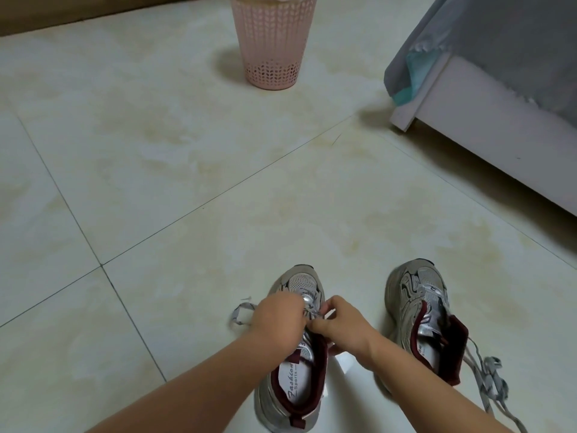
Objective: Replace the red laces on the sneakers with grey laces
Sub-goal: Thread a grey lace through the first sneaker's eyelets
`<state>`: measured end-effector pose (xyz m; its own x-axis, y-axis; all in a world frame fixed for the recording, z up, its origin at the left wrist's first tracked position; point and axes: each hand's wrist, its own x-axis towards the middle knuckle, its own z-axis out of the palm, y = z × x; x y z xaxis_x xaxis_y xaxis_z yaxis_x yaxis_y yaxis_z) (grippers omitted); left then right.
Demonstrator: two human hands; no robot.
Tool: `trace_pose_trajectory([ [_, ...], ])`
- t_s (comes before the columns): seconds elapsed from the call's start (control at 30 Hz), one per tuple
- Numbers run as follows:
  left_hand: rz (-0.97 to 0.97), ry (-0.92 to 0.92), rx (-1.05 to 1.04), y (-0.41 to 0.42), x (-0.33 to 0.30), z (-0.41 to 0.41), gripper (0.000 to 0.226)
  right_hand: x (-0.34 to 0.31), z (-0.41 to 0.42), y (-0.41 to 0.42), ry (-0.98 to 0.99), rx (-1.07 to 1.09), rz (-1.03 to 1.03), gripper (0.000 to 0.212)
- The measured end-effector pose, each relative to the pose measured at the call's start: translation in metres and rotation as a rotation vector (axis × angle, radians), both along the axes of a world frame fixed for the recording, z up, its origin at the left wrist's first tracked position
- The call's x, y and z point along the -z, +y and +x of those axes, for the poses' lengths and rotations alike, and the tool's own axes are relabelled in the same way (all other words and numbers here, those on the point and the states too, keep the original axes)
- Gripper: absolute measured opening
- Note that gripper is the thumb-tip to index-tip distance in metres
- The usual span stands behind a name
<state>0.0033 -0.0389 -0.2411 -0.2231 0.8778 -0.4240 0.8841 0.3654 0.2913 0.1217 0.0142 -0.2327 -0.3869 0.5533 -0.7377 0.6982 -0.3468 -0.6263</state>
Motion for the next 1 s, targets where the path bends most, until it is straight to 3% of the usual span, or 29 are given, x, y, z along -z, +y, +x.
trace_pose_trajectory([
  [0.17,0.013,-0.144,-0.123,0.002,0.006,-0.005,0.023,0.002,0.004,0.000,0.038,0.034,-0.035,0.025],
  [0.4,-0.030,-0.161,-0.074,0.009,0.003,-0.001,0.032,0.007,0.002,-0.002,0.005,0.063,0.002,0.014],
  [0.5,-0.013,-0.442,-0.145,0.015,-0.012,-0.007,0.036,0.009,0.001,-0.003,-0.020,0.077,0.075,0.004],
  [0.6,-0.012,-0.729,-0.220,0.015,-0.031,-0.021,0.041,0.011,0.001,-0.003,-0.064,0.044,0.189,0.006],
  [0.73,-0.066,-0.822,-0.251,0.008,-0.042,-0.032,0.025,0.011,-0.005,-0.009,-0.176,-0.085,0.288,0.005],
  [0.8,-0.008,-0.734,-0.268,0.013,-0.054,-0.037,0.013,0.011,-0.009,-0.011,-0.239,-0.163,0.312,0.014],
  [0.87,0.103,-0.674,-0.280,0.025,-0.075,-0.041,0.023,0.012,-0.012,-0.012,-0.258,-0.183,0.321,0.019],
  [1.0,0.313,-1.063,-0.388,0.048,-0.145,-0.042,0.041,0.013,-0.012,-0.013,-0.250,-0.180,0.321,0.017],
])
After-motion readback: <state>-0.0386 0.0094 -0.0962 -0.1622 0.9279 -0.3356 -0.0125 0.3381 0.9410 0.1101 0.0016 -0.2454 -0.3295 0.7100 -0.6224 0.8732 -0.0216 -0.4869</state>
